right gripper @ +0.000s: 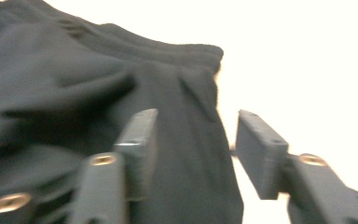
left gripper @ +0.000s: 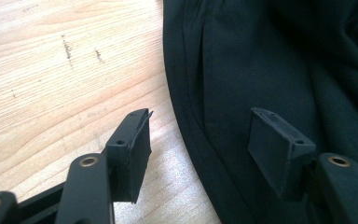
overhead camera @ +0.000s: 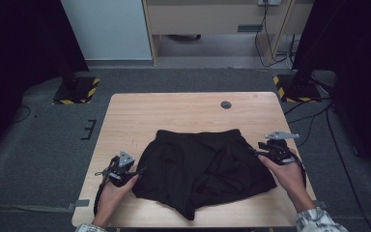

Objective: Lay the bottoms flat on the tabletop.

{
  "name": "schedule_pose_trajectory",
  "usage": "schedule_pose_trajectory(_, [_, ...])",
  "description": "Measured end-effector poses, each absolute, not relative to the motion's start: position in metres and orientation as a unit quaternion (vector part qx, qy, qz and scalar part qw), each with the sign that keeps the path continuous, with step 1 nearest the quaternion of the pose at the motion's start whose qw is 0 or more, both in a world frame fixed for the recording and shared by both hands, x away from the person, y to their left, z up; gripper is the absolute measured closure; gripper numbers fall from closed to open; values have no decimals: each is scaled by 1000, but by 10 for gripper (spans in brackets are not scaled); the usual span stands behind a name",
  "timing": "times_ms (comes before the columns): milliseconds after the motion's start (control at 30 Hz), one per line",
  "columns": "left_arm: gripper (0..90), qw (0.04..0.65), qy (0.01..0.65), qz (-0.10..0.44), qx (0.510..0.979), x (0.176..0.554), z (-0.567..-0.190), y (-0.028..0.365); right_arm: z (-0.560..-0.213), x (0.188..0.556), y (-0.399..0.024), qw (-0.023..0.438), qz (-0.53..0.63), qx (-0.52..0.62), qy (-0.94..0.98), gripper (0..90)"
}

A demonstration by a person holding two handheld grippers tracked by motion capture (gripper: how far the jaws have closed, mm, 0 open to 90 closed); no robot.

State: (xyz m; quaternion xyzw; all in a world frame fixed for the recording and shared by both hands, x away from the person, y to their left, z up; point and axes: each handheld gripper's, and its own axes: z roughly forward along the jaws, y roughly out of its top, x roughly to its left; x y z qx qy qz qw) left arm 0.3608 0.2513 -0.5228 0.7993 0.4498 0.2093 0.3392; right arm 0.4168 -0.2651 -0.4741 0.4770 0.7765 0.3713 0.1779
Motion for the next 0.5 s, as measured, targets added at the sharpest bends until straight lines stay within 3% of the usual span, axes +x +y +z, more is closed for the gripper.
schedule_pose_trajectory(33, [380,341,450,210,798,361,-522,251,-483,430,-265,178,360,482,779,606])
schedule_pose_trajectory(100, [381,345,451,214,795,360,-520,252,-493,443,-261,174,341,486,785,617])
schedule_pose_trajectory(267, [382,344,450,214,796,361,-521,253,-512,466,-247,177,307,481,802,561])
schedule_pose_trajectory(500, [382,350,449,213,794,361,-519,253,-519,487,-242,172,297,490,801,554])
